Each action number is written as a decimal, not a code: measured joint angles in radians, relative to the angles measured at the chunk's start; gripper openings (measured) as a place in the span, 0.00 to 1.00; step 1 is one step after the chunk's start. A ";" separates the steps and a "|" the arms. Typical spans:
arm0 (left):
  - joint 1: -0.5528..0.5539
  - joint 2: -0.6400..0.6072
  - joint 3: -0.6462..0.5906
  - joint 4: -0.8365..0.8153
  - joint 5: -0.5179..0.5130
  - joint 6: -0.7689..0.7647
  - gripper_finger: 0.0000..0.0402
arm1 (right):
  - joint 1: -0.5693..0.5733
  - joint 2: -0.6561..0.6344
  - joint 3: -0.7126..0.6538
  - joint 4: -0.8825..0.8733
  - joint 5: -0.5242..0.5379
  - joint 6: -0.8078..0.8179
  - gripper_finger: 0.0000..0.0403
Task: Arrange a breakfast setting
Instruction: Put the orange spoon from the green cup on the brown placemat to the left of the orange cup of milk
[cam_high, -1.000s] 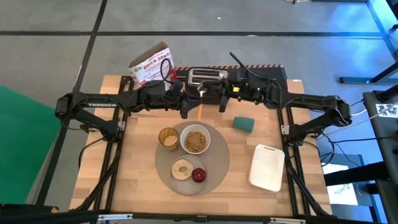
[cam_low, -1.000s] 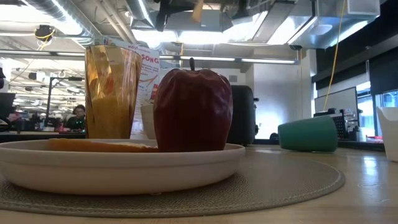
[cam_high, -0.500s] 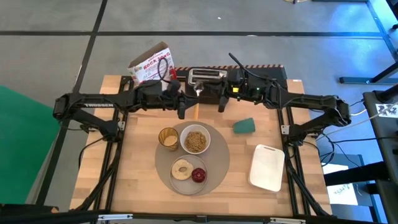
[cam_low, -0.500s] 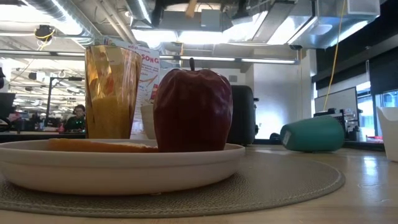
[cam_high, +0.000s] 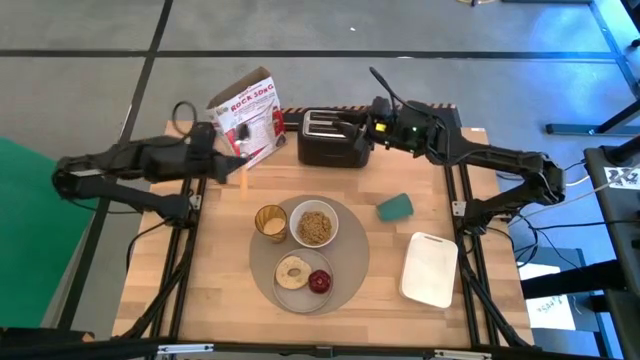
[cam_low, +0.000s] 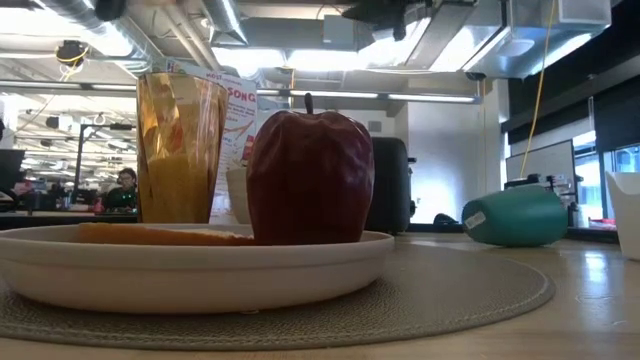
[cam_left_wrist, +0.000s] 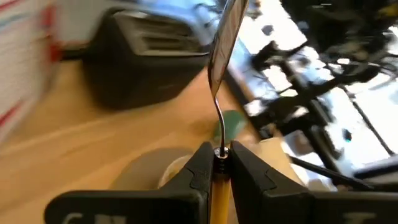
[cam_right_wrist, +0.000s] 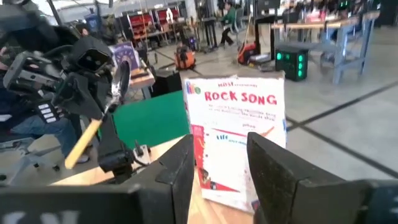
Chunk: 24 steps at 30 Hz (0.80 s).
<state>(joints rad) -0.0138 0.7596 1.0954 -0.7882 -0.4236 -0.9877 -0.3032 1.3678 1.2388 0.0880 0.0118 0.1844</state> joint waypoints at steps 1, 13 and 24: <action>-0.033 -0.015 0.000 -0.061 -0.044 -0.050 0.07 | -0.011 0.000 0.000 -0.010 -0.007 0.004 0.35; -0.218 -0.053 -0.296 -0.115 -0.130 -0.496 0.07 | -0.066 0.000 0.000 -0.045 -0.023 0.020 0.35; -0.343 -0.075 -0.599 0.145 -0.045 -0.775 0.07 | -0.066 0.000 0.000 -0.072 -0.023 -0.010 0.35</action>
<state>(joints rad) -0.3565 0.6846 0.4962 -0.6437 -0.4683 -1.7625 -0.3695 1.3682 1.2385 0.0162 -0.0113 0.1747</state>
